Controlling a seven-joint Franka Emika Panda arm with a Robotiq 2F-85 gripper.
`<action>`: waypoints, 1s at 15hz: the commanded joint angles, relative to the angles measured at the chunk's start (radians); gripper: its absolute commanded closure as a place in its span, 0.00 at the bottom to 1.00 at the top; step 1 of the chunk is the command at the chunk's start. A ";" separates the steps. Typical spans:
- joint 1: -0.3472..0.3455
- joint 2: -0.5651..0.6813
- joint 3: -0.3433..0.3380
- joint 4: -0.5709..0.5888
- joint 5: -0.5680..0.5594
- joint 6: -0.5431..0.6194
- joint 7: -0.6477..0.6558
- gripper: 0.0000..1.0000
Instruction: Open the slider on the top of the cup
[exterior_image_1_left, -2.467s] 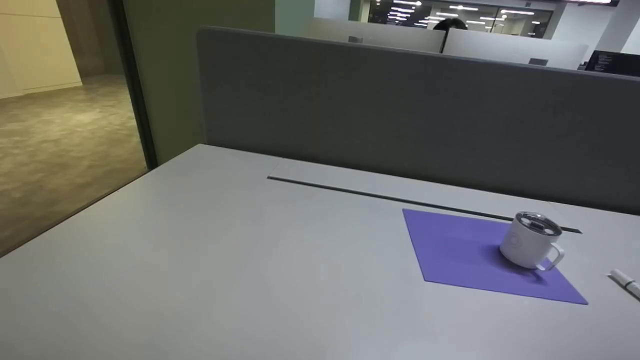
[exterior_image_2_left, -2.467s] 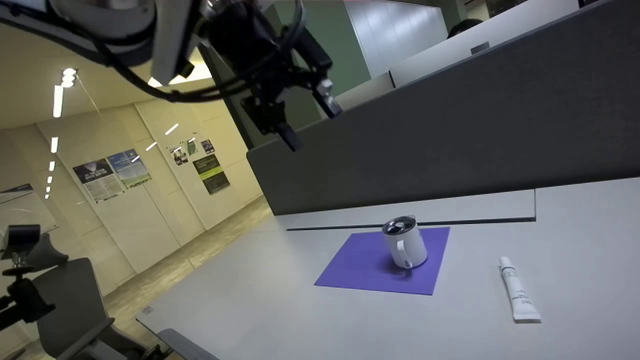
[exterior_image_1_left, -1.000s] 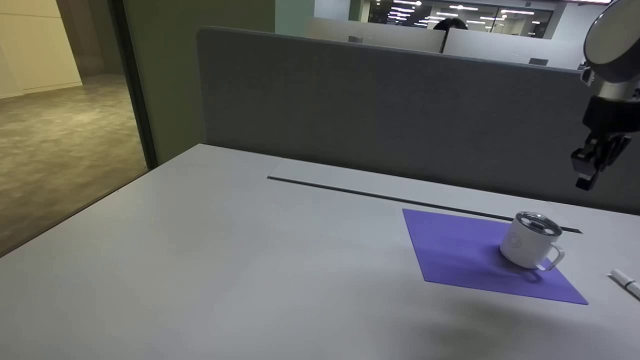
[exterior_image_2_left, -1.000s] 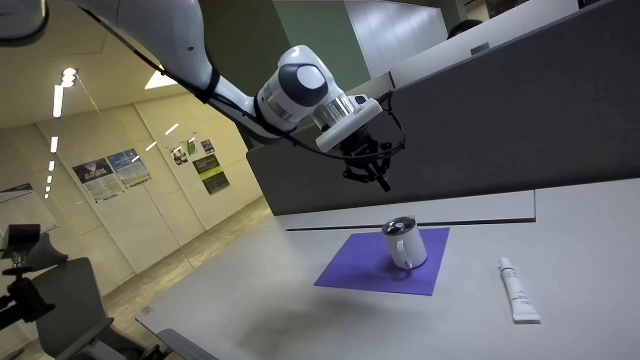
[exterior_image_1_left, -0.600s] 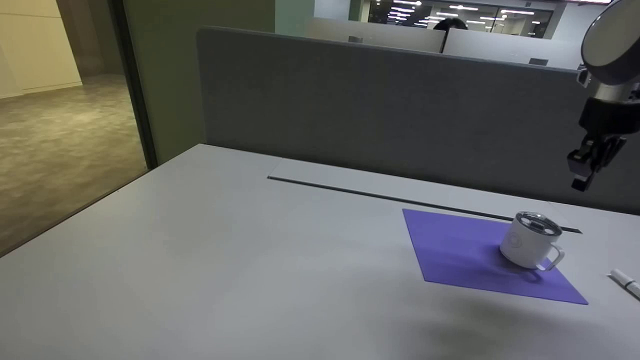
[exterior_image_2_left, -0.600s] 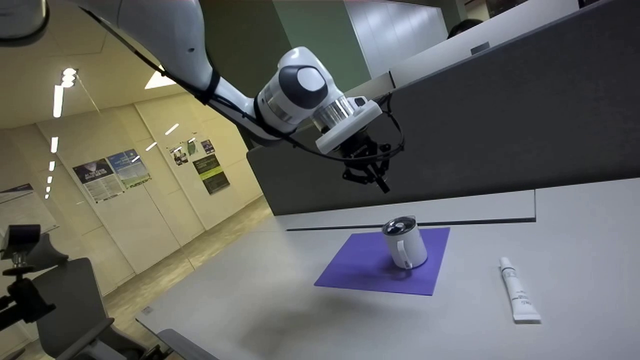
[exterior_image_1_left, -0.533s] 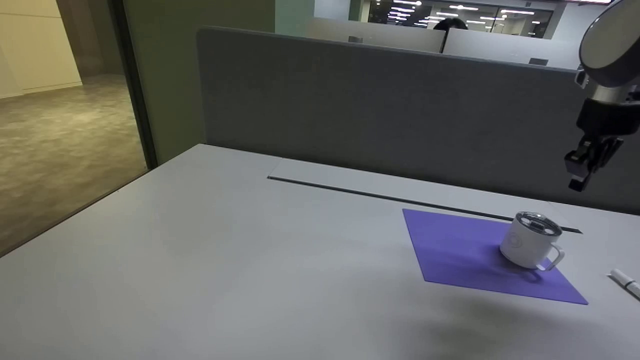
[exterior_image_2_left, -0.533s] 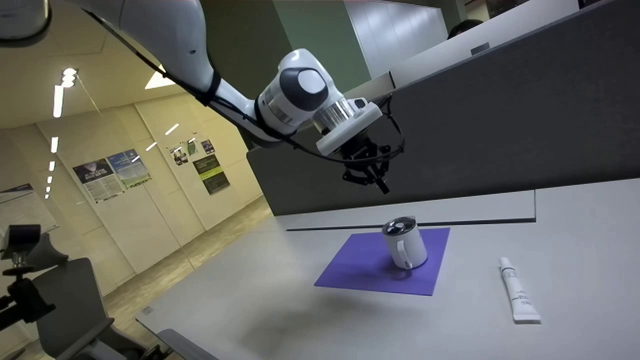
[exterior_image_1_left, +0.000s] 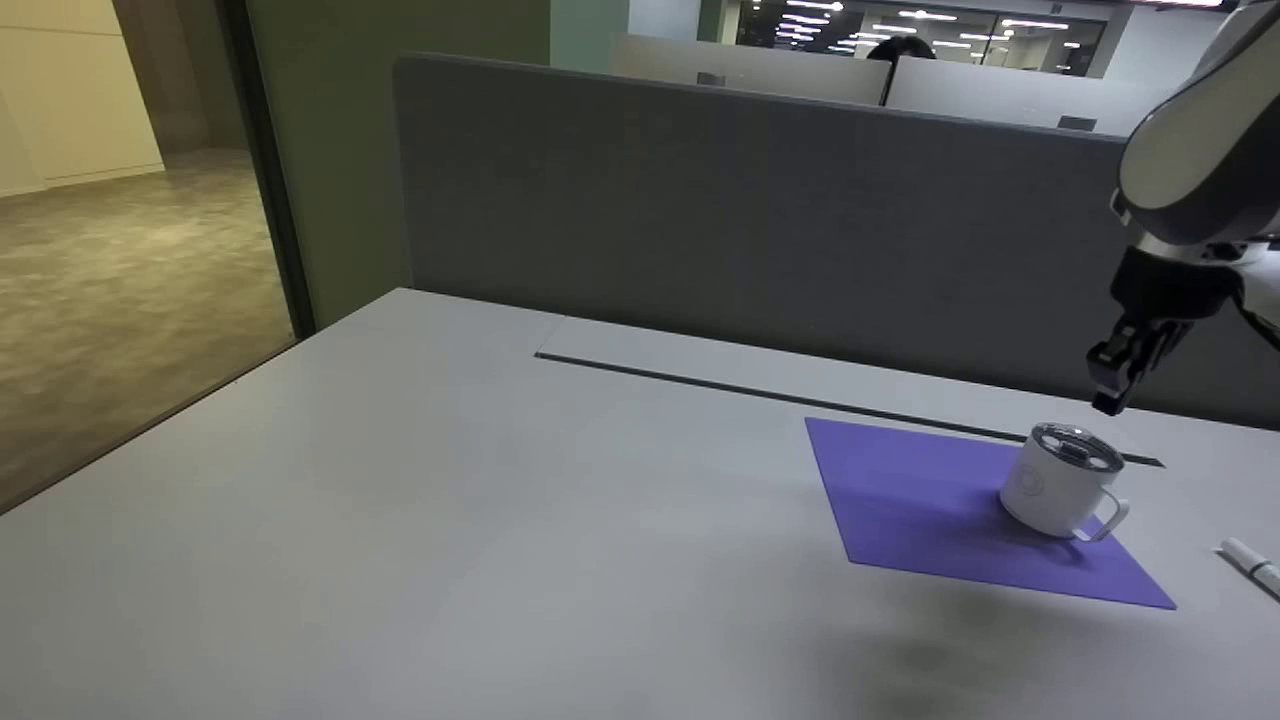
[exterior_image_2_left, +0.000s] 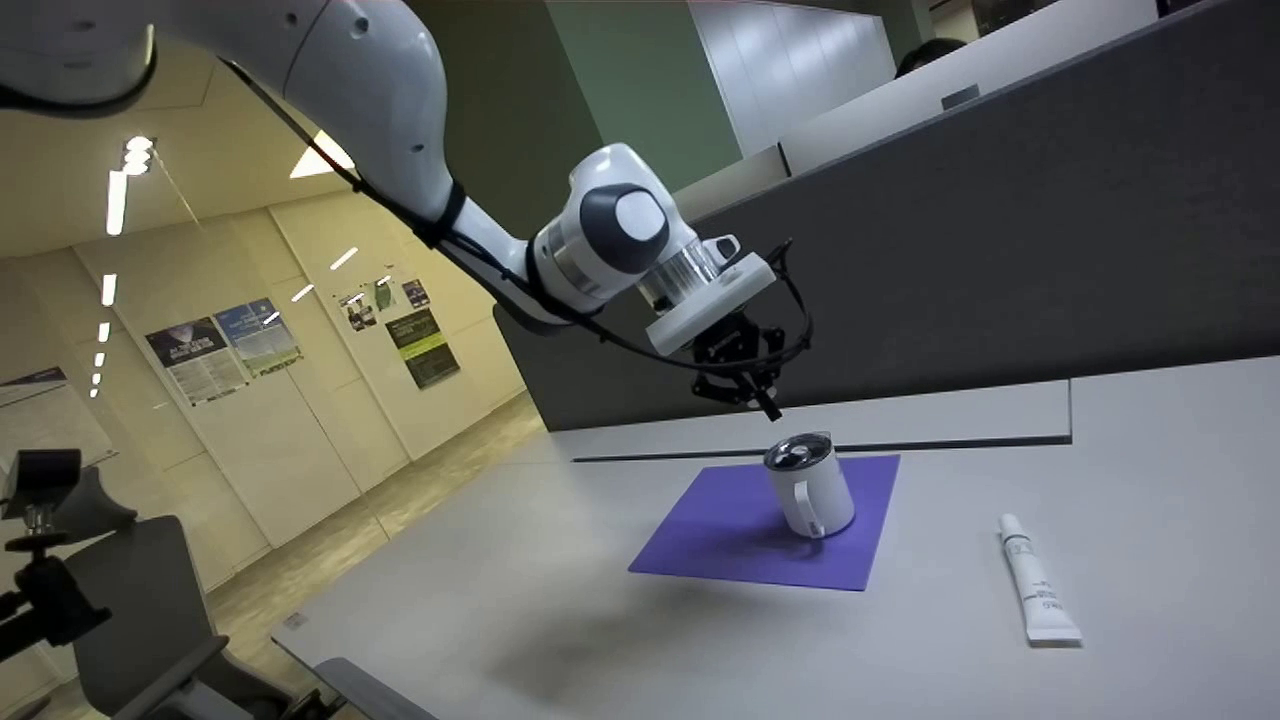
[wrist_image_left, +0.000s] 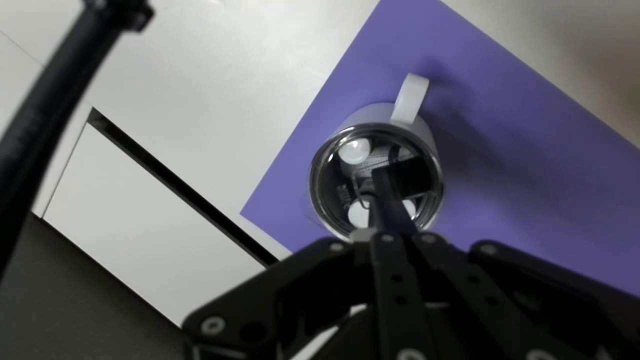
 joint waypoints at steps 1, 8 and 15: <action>-0.024 0.032 0.019 0.011 -0.016 0.051 -0.002 1.00; -0.033 0.087 0.030 0.019 -0.018 0.095 -0.012 1.00; -0.025 0.122 0.020 0.017 -0.041 0.159 -0.004 1.00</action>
